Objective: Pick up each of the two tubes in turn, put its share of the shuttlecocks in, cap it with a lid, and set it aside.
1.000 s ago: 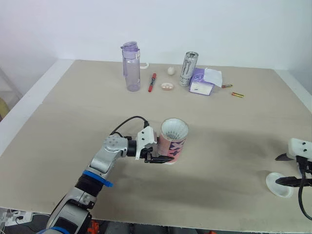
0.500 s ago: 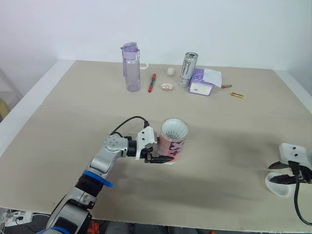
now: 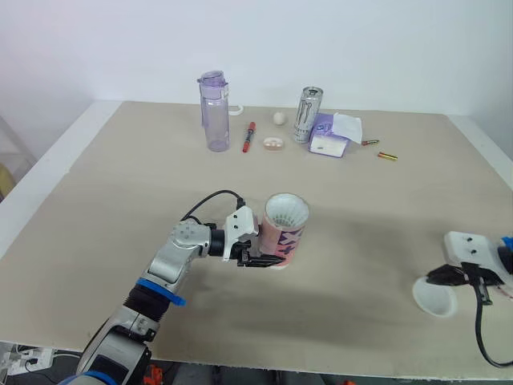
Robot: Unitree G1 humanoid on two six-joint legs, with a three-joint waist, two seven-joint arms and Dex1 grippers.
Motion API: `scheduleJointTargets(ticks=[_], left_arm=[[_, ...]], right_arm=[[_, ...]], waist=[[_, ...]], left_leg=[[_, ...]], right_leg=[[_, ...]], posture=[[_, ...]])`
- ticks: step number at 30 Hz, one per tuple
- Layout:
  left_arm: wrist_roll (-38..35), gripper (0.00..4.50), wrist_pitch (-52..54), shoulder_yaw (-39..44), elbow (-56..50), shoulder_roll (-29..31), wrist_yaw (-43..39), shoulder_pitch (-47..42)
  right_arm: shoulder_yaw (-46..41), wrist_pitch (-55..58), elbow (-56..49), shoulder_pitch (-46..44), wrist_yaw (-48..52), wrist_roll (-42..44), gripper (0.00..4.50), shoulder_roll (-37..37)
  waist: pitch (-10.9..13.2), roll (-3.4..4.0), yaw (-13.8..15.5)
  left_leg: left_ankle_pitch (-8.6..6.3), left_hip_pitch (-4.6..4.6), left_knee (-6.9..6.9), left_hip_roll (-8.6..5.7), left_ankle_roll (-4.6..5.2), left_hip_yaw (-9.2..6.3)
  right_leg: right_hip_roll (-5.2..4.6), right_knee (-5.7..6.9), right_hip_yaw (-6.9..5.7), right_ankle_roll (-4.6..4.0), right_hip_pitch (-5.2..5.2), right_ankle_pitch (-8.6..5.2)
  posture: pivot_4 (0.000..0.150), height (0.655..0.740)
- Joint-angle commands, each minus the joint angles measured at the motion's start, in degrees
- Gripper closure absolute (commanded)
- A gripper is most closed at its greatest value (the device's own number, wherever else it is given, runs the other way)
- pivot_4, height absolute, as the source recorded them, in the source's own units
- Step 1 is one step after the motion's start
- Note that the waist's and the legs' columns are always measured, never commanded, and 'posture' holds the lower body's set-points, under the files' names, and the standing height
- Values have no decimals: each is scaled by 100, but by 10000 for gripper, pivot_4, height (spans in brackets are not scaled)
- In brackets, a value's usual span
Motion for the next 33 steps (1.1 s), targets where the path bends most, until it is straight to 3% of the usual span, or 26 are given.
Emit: scheduleJointTargets(ticks=[1, 9, 16, 26, 33], left_arm=[[85, 13827, 101, -100, 222, 55, -48, 3], [50, 13827, 231, -73, 414, 5, -59, -85], [148, 13827, 123, -132, 494, 29, -80, -140], [200, 13827, 41, -188, 525, 32, -75, -163], [185, 13827, 76, -159, 437, 104, -57, -74]], right_arm=[[-119, 463, -1238, -892, 88, 506, 44138, 111], [481, 1382, -2202, -3387, 339, 1005, 44138, 1010], [872, 1476, -2243, -4633, 450, 1183, 44138, 1900], [1394, 1089, -1928, -4999, 583, 995, 44138, 2767], [1709, 507, -1485, -5024, 642, 718, 44138, 2866]], waist=[[-1, 1, -16], [2, -3, -2], [3, -15, 16], [3, -16, 17], [2, -18, 10]], left_leg=[[0, 1, 0, 0, 0, 0], [0, 7, 1, 11, 0, 11], [0, -8, 1, 24, -1, 16], [1, -20, 5, 24, 0, 14], [1, -21, 6, 23, 0, 17]], right_leg=[[0, 0, 0, 1, 1, 1], [-3, 0, 3, -6, -5, 9], [-3, -1, 1, -27, -28, 21], [-7, 2, -12, -55, -34, 39], [-4, 4, -13, -57, -36, 40]], posture=[[1500, 7400], [1500, 7400], [1500, 7400], [1500, 7400], [1500, 7400]])
